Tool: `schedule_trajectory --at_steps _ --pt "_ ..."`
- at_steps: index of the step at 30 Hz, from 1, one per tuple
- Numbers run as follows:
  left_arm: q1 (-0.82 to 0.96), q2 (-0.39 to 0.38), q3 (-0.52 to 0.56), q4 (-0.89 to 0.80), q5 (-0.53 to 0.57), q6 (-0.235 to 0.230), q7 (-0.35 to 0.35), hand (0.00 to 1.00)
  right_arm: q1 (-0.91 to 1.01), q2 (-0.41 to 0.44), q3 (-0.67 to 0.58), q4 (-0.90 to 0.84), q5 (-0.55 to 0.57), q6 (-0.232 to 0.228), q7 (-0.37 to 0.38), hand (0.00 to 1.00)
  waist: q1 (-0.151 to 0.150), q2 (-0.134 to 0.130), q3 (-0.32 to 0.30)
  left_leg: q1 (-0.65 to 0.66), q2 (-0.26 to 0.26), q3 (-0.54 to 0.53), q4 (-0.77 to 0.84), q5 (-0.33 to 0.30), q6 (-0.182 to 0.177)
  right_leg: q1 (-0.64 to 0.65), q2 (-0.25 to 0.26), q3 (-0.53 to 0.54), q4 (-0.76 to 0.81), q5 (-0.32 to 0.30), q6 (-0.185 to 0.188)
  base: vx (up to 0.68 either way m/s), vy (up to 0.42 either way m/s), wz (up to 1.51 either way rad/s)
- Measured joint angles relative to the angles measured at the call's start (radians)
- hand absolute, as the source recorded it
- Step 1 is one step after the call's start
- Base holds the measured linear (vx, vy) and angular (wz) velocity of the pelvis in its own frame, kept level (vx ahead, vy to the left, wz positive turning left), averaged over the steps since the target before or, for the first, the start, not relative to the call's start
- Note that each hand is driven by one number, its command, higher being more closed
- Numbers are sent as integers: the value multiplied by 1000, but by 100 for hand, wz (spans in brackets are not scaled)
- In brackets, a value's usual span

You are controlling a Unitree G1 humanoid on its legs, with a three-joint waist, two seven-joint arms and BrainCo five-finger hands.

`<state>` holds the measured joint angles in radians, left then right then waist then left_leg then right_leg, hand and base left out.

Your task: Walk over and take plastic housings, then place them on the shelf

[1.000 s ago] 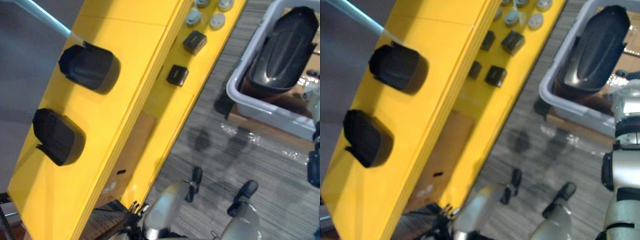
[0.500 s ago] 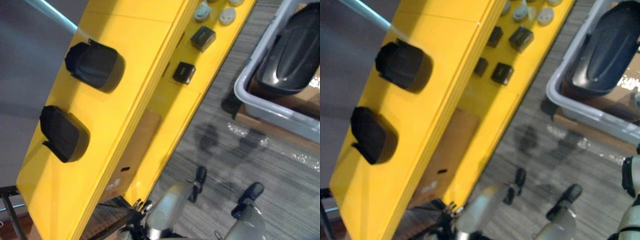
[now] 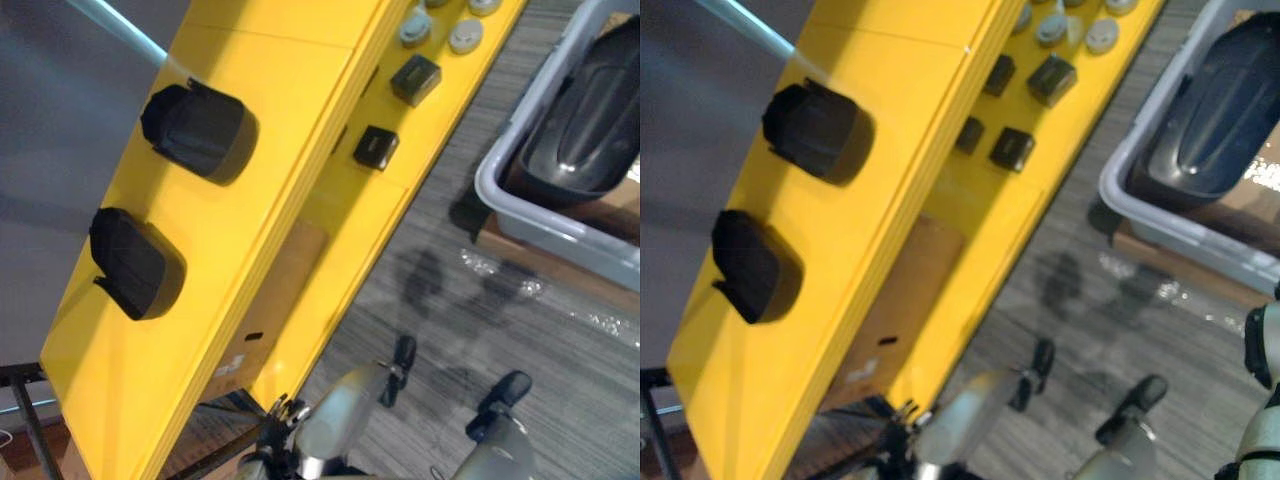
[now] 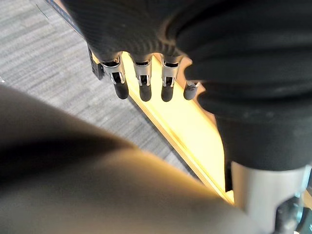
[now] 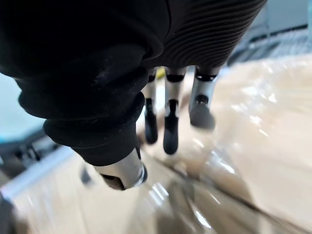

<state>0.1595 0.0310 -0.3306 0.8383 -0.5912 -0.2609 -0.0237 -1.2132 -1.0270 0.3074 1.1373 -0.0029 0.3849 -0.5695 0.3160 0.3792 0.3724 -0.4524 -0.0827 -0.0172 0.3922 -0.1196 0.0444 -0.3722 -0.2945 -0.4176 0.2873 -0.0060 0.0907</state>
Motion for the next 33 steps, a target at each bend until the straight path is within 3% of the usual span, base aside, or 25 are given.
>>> schedule_trajectory --at_steps 1,4,8,12,15,20,27,33 --pt "0 0 0 -6 0 0 0 0 -12 0 -20 -21 1 -54 -36 0 -1 0 0 1 0 0 0 0 0 1 0 0 1 0 0 0 0 0" --pt "0 0 -5 -22 0 3 0 0 -21 6 -26 -104 -1 -159 -85 0 -1 0 0 11 -1 0 0 0 0 7 -2 0 5 -5 1 0 0 0" --pt "-1 0 -9 -26 0 8 0 0 -38 50 -26 -145 -1 -216 -87 0 0 0 0 17 -3 -1 -3 0 0 4 -9 1 20 -15 1 0 0 0" --pt "-1 0 -9 -23 0 10 0 0 -38 87 -24 -147 1 -216 -66 0 1 1 -1 16 -8 1 -7 0 -1 -9 -19 4 41 -28 4 0 0 0" --pt "-2 0 -9 -19 -1 10 -1 0 -38 106 -19 -147 8 -201 -37 0 5 4 -3 16 -9 0 -12 0 -1 -12 -20 4 43 -29 5 0 0 0" --pt "-12 0 -11 6 -1 8 -18 0 -38 126 7 -128 14 -103 -15 0 33 15 -12 14 -10 -4 -15 0 -1 -16 -20 2 43 -32 7 0 0 0" --pt "-42 0 -36 18 -2 8 -22 0 -23 135 12 -79 30 -22 4 0 56 25 -20 -7 -18 -32 -6 0 -1 -19 -28 -28 51 -44 4 -4 21 11" --pt "-42 0 -37 28 -2 7 -21 0 -6 137 24 -60 50 48 2 0 59 25 -20 -10 -21 -40 -1 -1 -2 -11 -32 -44 51 -47 4 -9 17 6"
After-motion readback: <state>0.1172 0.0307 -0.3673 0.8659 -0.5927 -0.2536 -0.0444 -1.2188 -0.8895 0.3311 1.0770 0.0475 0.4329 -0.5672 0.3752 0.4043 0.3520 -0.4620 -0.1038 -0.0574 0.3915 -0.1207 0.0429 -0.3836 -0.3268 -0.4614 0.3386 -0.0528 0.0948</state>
